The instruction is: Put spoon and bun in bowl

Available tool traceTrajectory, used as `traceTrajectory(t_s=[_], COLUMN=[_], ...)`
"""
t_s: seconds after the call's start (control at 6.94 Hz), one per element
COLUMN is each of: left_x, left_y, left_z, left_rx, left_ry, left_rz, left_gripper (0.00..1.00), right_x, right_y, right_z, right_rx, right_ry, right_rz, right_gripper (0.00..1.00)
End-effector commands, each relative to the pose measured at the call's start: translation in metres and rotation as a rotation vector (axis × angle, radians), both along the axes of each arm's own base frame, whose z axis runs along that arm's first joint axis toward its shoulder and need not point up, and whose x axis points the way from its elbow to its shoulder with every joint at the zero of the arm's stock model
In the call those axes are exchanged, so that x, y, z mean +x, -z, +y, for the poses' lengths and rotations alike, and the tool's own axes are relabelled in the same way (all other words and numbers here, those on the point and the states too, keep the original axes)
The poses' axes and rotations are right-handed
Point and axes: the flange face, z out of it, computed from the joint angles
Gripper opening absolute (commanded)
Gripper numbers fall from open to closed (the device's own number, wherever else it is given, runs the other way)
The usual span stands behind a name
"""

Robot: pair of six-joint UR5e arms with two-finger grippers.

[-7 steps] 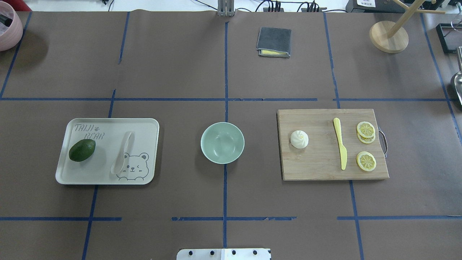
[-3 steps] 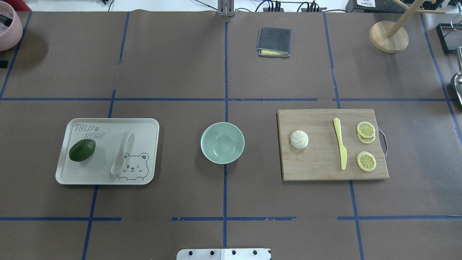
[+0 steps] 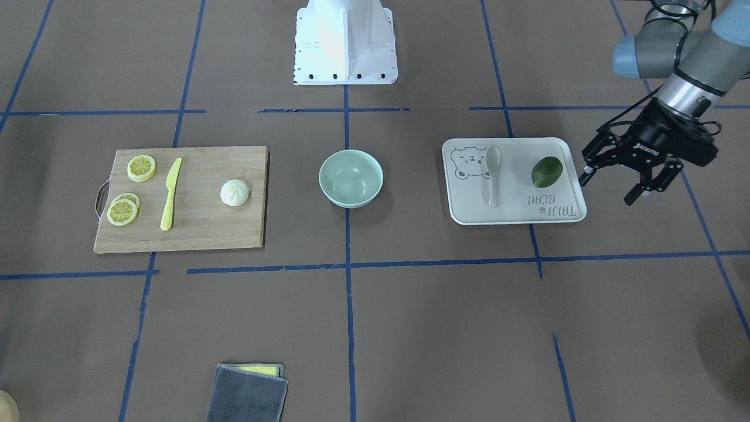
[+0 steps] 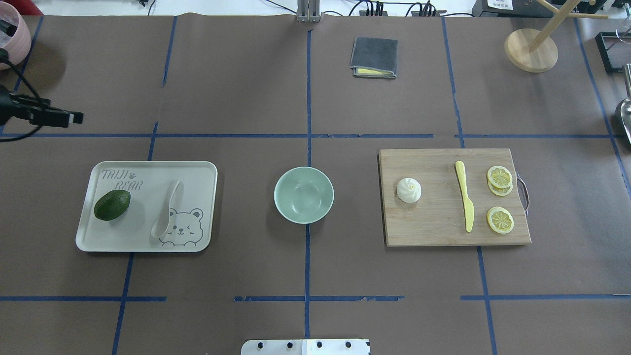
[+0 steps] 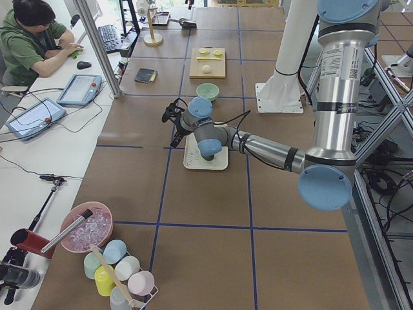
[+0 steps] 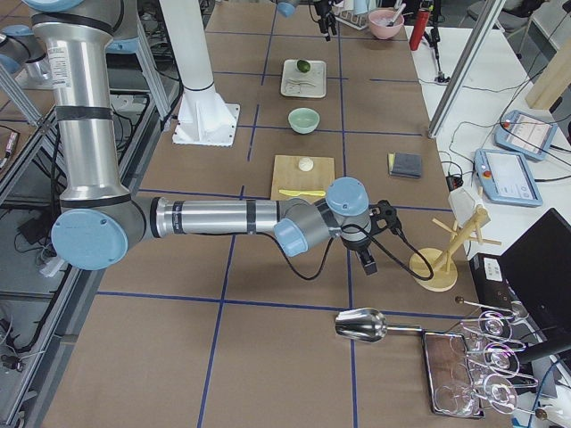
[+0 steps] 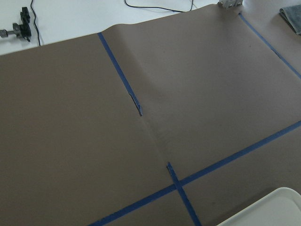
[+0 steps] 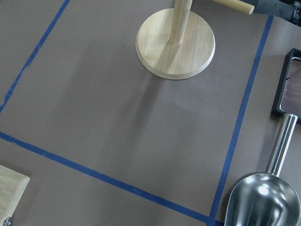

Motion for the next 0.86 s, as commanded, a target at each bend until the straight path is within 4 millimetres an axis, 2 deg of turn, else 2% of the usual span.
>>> traceTrajectory(t_s=[0.0, 0.14, 0.29, 0.43, 0.58, 0.72], left_x=[0.095, 0.131, 0.167, 0.19, 0.198, 0.198], left_y=[0.015, 0.012, 0.02, 0.038, 0.032, 0.029], left_z=[0.024, 0.047, 0.066, 0.065, 0.068, 0.069], left_rx=[-0.144, -0.162, -0.215, -0.246, -0.244, -0.245], left_ry=[0.039, 0.067, 0.071, 0.073, 0.082, 0.081], left_rz=[-0.031, -0.043, -0.049, -0.078, -0.102, -0.107], left_gripper=[0.97, 0.89, 0.81, 0.76, 0.74, 0.72], right_x=[0.0, 0.0, 0.0, 0.0, 0.0, 0.0], right_y=[-0.003, -0.004, -0.005, -0.005, -0.005, -0.005], right_z=[0.0, 0.0, 0.0, 0.0, 0.0, 0.0], right_rx=[-0.011, -0.013, -0.014, -0.014, -0.014, -0.016], right_ry=[-0.007, -0.008, -0.007, -0.007, -0.007, -0.007], right_rz=[-0.003, -0.002, -0.003, -0.003, -0.003, -0.003], right_gripper=[1.0, 1.0, 1.0, 1.0, 1.0, 1.0])
